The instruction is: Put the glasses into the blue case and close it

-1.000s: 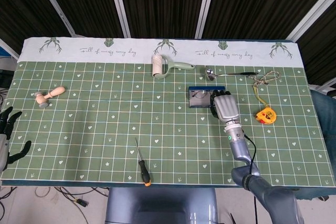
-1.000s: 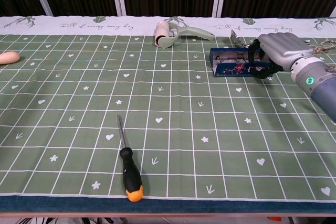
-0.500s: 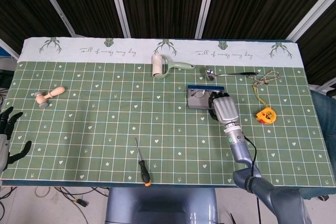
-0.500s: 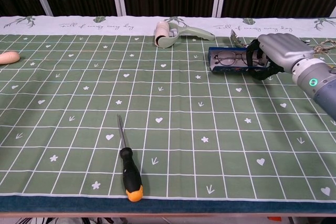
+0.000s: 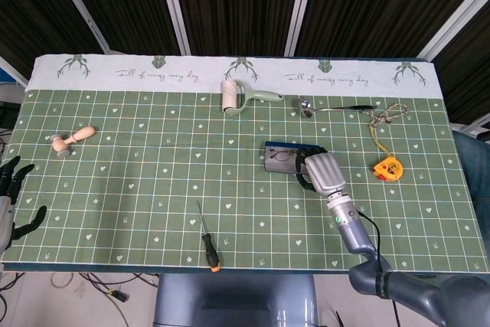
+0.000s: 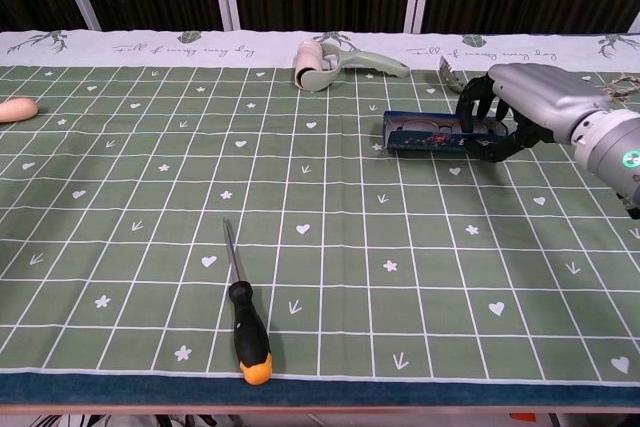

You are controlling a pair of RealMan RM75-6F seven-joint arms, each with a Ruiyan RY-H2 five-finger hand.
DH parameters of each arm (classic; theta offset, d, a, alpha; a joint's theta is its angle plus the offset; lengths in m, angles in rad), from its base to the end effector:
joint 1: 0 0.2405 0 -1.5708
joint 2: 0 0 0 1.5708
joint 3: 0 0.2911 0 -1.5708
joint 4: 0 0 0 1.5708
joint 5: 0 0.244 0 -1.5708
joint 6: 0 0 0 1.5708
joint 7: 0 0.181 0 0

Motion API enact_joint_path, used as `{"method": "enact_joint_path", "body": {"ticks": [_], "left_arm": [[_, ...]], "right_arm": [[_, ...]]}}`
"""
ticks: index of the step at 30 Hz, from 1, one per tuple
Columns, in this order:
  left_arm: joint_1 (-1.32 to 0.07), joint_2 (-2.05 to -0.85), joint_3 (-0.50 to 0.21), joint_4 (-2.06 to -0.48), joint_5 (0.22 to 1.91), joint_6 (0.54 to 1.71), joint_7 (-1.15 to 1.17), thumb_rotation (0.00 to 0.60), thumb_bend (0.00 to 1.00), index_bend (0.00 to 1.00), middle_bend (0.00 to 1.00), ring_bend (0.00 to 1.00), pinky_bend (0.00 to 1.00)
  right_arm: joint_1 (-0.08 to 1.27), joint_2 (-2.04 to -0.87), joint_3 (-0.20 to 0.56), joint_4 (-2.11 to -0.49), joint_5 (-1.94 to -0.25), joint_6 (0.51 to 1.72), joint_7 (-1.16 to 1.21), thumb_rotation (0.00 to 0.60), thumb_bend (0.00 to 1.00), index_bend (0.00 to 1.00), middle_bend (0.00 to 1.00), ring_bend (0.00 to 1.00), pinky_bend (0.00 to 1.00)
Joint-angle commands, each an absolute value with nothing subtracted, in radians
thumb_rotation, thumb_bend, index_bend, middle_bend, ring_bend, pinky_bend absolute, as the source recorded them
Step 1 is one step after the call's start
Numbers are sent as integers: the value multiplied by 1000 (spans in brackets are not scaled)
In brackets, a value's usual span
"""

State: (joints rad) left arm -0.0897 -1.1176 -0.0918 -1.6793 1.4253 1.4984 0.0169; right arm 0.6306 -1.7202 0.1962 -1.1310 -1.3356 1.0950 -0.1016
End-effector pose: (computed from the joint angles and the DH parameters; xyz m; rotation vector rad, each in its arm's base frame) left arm -0.3461 0.2335 0.1505 -1.2827 -0.9315 -0.9480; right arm -0.2188 -0.4173 -0.0698 1.6866 -0.8973 1.0530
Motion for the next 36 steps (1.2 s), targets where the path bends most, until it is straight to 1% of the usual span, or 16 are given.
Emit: {"method": "enact_joint_path", "body": {"ticks": [1,7,16,22,30,36], "left_arm": [[-90,-1118,-92,-1680,1425,1498,18,600,312,130,0,0,0],[-88,-1119,-92,-1677,1425,1500,15,600,312,130,0,0,0],[-89,-1118,-93,-1678,1424,1499,13,600,312,130,0,0,0],[-89,-1117,-93,-1678,1425,1500,9,600,312,131,0,0,0],[-89,-1117,-93,-1678,1425,1498,9,600,312,131,0,0,0],[-88,-1117,-92,-1679,1425,1500,12,600,312,131,0,0,0]], "right_arm": [[609,-1599,204,-1333,-1234,1024,-235,600,633,670,320,343,384],[652,-1557,230,-1421,-1114,937,-358,600,633,674,318,336,384],[753,-1538,266,-1429,-916,802,-461,600,635,679,307,328,384],[805,-1549,272,-1405,-830,782,-502,600,635,680,302,325,384],[848,-1559,278,-1393,-778,808,-526,600,637,681,296,318,384],[882,-1565,277,-1369,-737,808,-546,600,637,681,255,245,351]]}}
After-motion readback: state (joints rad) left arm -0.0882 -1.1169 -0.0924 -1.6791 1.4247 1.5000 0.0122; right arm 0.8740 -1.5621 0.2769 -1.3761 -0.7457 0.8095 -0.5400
